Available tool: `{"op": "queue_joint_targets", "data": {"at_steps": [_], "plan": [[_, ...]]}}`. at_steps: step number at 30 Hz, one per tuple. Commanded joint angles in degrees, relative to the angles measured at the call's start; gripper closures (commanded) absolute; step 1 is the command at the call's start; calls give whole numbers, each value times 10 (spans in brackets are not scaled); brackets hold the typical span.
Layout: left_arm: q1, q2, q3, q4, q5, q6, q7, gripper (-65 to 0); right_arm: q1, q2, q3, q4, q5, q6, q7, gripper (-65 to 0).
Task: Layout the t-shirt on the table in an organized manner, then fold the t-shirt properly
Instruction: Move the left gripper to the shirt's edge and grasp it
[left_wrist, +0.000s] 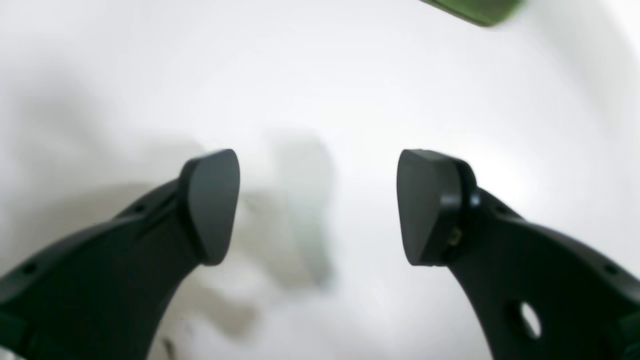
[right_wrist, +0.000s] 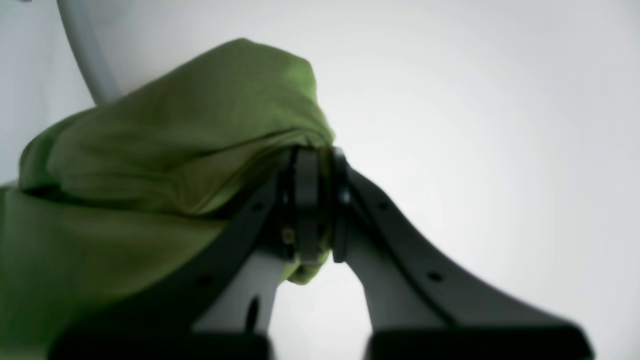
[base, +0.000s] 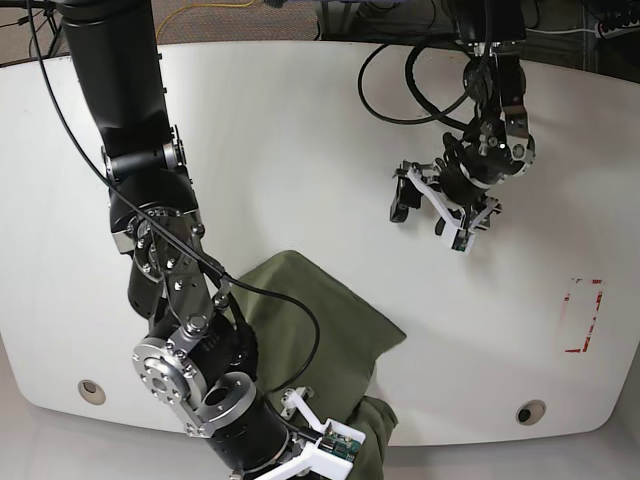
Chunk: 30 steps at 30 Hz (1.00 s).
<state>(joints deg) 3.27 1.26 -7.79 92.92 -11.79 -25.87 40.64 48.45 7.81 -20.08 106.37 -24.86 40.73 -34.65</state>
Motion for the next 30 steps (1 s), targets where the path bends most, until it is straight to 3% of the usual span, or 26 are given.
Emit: {"op": "queue_joint_targets", "data": {"at_steps": [1,6,19,30], "plan": [[-31,-2,-1,-9,-10,26,-33,-451,21,0,4,24,-2,-12,11,0],[-62,-5,-2,-13,-10,60,-62,-451,21,-1,4,55,-2,-12,11,0],[-132,-45,-1,-18,-10,60,-64,-453,24,-5,1,96,-2,-12,11,0],[-143,-48,10,-100,-13,50,-65,-456,24,-5,3,97,-2,-12,11,0]]}}
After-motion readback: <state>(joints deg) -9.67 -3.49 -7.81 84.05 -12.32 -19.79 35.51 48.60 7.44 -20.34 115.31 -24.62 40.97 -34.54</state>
